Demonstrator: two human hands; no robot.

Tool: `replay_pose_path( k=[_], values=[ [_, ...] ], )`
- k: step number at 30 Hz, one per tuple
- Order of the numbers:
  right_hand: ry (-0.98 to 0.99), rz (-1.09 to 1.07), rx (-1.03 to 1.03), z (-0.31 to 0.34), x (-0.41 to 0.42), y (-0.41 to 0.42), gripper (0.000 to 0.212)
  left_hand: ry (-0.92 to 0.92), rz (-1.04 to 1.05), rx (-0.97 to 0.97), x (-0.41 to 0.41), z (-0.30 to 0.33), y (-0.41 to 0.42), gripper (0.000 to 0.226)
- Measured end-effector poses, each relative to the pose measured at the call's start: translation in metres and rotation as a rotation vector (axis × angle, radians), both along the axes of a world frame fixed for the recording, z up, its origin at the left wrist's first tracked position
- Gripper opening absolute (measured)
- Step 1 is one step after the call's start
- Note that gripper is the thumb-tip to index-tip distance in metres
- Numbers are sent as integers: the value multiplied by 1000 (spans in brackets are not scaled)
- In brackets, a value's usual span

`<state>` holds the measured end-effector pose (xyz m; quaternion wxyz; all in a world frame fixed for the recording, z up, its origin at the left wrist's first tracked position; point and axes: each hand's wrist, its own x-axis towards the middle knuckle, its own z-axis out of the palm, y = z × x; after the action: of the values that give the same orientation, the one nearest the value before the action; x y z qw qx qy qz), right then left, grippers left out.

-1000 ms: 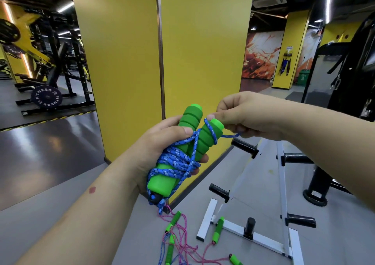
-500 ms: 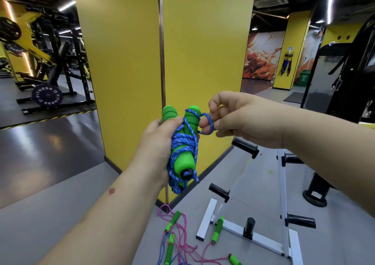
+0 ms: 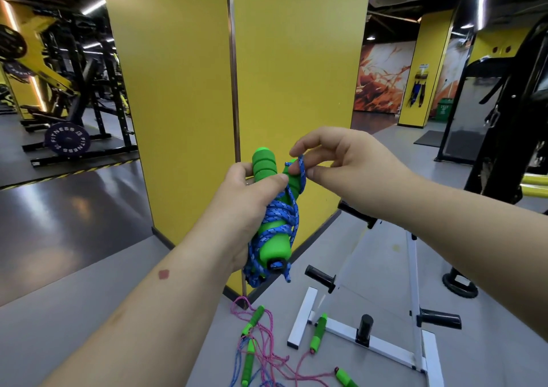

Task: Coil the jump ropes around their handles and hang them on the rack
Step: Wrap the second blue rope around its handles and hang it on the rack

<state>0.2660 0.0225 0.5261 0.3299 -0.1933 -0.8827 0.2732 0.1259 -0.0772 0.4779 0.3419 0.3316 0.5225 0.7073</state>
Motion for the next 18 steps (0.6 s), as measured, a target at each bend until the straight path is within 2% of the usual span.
replay_pose_path(
  k=[2,5,8,12,14,18],
  values=[
    [-15,-26,47,1,0,-2,40,-6,-26,-29,-2,2,-1,37],
    [4,11,-45,3,2,-4,44,10,-78,-79,-6,6,-4,37],
    [-97,32,-98,8,6,-3,43,48,-140,-126,-12,7,-7,34],
    [-299,-18,-41,17,5,-4,44,228,-110,-171,-11,1,-6,54],
    [-376,-47,19,18,2,-6,44,335,-75,-184,-7,-2,-5,54],
    [-382,-73,60,16,0,-4,41,458,-32,-223,-3,-3,-5,55]
  ],
)
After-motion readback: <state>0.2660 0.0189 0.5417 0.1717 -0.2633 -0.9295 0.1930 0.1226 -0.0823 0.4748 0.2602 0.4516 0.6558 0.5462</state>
